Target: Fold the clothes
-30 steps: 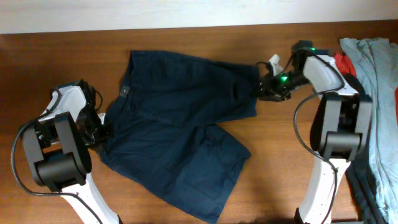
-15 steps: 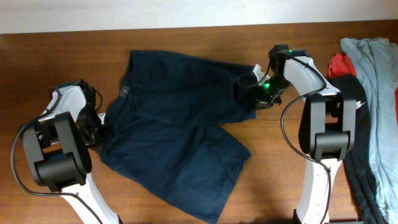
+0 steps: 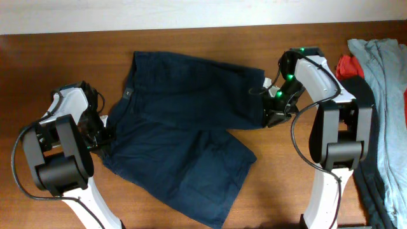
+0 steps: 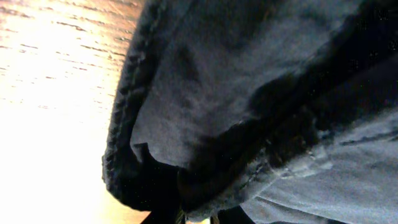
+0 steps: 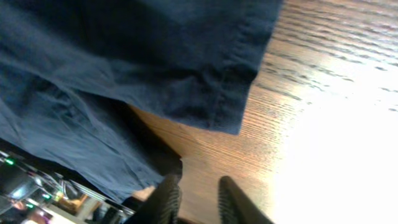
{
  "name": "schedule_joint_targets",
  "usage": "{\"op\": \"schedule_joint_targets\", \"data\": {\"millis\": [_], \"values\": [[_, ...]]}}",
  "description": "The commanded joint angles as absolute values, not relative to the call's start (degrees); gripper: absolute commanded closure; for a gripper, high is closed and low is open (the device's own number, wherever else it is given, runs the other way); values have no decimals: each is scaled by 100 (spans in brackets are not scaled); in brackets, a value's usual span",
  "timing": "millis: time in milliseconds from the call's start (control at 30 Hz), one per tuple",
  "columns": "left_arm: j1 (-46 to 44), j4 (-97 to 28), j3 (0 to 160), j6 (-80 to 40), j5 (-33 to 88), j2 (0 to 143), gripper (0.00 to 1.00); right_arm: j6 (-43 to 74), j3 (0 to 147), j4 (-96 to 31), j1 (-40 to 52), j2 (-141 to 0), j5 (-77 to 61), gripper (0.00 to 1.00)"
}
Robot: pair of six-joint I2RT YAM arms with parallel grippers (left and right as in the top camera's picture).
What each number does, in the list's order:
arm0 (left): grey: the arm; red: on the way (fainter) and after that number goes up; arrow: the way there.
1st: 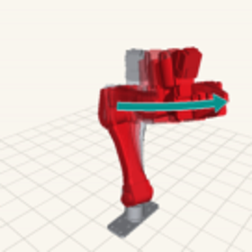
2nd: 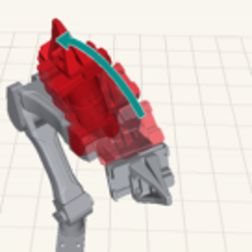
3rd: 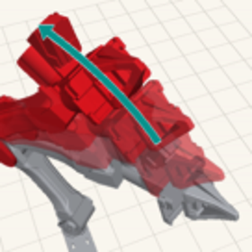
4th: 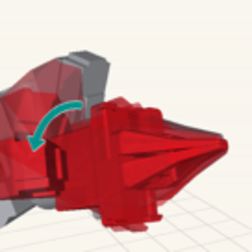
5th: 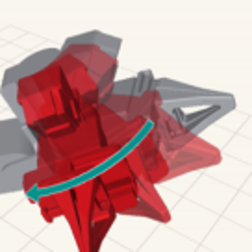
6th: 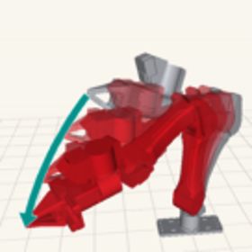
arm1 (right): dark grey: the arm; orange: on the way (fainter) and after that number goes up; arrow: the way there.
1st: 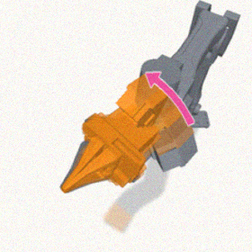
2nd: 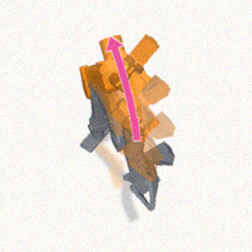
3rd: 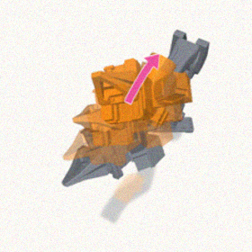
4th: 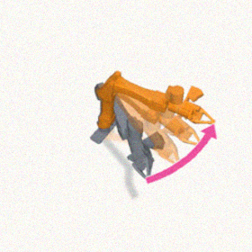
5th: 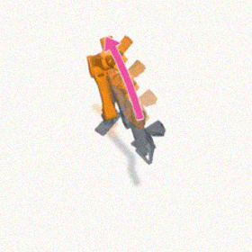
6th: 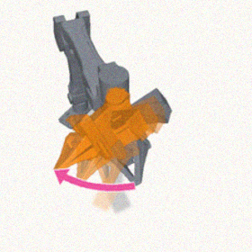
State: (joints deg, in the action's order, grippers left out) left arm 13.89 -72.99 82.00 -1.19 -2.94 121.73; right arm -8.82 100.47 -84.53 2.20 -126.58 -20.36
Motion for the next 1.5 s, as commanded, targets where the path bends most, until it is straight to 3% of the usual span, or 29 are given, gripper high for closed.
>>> {"op": "schedule_joint_targets", "data": {"millis": [0,200,367,433,567,633,700,800,900,967,1067,1233,1300,1367,1467], "values": [[1393,-7236,8169,-172,-235,12245,86,-998,10029,-8453,336,-12508,-1791,69],[1393,-7227,8169,-172,-233,12245,86,-377,10053,-7146,5,-12449,-2014,65],[1391,-7249,8278,-43,102,12239,94,-327,10053,-5509,-353,-12431,-3868,87],[1378,-7242,8418,309,438,12204,99,-25,10053,-4945,-366,-12433,-4071,87],[1317,-7172,8831,493,733,11952,99,838,10053,-4198,-292,-12457,-3391,87],[1258,-7032,9026,735,943,11786,91,1232,10051,-3986,-261,-12501,-3002,80],[1160,-6722,9170,1140,1345,11655,82,1302,10051,-3736,-252,-12602,-2928,67],[1041,-6552,9242,1330,1514,11638,81,1507,10051,-3610,-250,-12726,-2674,64],[989,-6534,9242,1306,1135,11638,81,1743,10051,-3522,-276,-12790,-2394,77],[998,-6534,9242,1184,928,11629,81,1485,10055,-3481,-285,-12781,-2449,78],[982,-6475,9275,1588,1555,11596,79,902,10057,-3496,-373,-12744,-3057,75],[974,-6659,9279,917,204,11596,80,993,10062,-3719,-609,-12709,-3127,88],[1116,-6777,9282,687,-86,11561,80,993,10062,-3889,-849,-12700,-2995,83],[1247,-6757,9282,558,-84,11533,80,993,10062,-4071,-1031,-12700,-2998,65],[1439,-6748,9282,561,-14,11502,78,991,10062,-4270,-1260,-12700,-3002,50]]}}
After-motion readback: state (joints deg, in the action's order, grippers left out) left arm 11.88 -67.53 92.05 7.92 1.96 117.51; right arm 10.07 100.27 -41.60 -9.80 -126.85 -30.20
